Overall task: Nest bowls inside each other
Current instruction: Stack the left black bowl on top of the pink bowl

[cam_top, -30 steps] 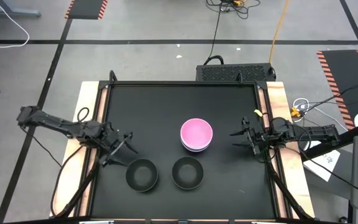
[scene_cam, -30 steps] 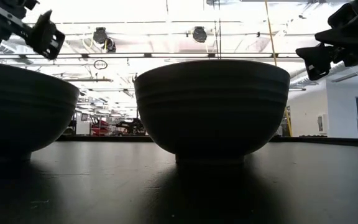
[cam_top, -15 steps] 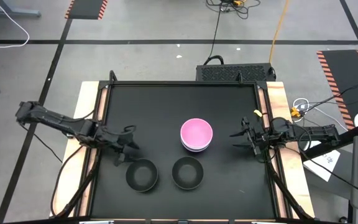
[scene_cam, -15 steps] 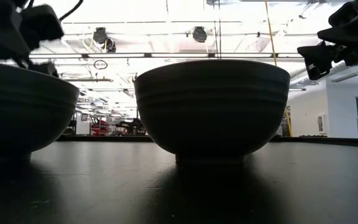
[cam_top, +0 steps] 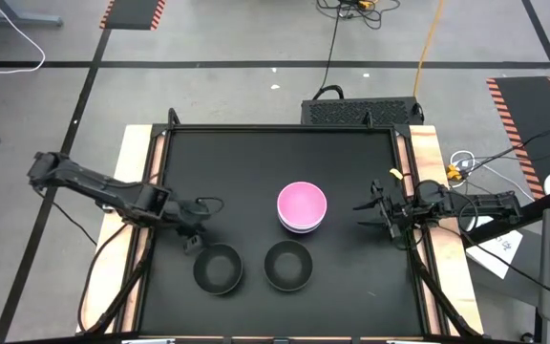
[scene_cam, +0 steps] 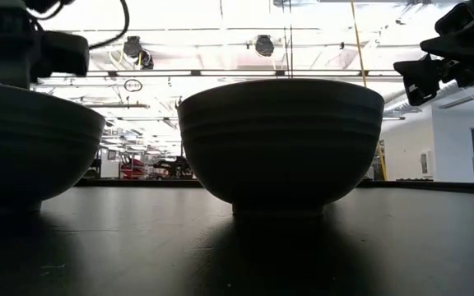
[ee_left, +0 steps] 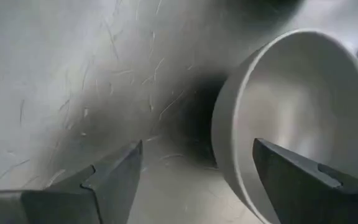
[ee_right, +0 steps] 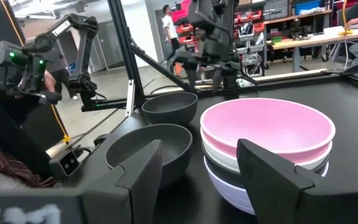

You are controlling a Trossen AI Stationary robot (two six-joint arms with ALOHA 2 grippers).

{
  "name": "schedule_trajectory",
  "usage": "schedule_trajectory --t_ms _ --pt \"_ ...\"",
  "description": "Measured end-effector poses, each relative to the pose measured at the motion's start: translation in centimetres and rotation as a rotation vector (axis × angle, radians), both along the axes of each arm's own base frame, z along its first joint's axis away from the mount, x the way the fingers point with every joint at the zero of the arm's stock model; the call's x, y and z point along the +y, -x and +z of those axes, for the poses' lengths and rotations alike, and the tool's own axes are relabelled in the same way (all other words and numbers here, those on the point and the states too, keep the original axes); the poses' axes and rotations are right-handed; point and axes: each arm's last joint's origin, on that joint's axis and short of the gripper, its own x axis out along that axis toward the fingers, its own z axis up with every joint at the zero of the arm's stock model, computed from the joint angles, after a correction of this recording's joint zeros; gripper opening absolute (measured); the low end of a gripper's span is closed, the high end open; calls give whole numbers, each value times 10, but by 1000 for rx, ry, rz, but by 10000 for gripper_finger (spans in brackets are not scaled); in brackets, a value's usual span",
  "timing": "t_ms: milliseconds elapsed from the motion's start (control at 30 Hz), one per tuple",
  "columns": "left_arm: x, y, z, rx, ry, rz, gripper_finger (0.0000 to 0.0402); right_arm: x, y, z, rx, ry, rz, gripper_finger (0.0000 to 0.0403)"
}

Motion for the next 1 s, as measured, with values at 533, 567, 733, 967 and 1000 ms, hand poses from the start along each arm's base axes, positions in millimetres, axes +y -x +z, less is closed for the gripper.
schedule_trajectory --t_ms 533,567,733,967,1000 --pt "-9 -13 -18 85 2 -37 282 0 0 0 5 1 0 199" --pt "-9 -14 -18 82 -2 -42 278 0 0 0 5 1 0 199" --pt "-9 -15 -16 51 -8 -68 227 0 0 -1 6 1 0 199" --pt "-12 -21 -13 -35 3 -117 76 0 -1 -1 -6 5 0 199" --pt "-12 -22 -12 -47 3 -126 50 0 -1 -1 -15 4 0 199"
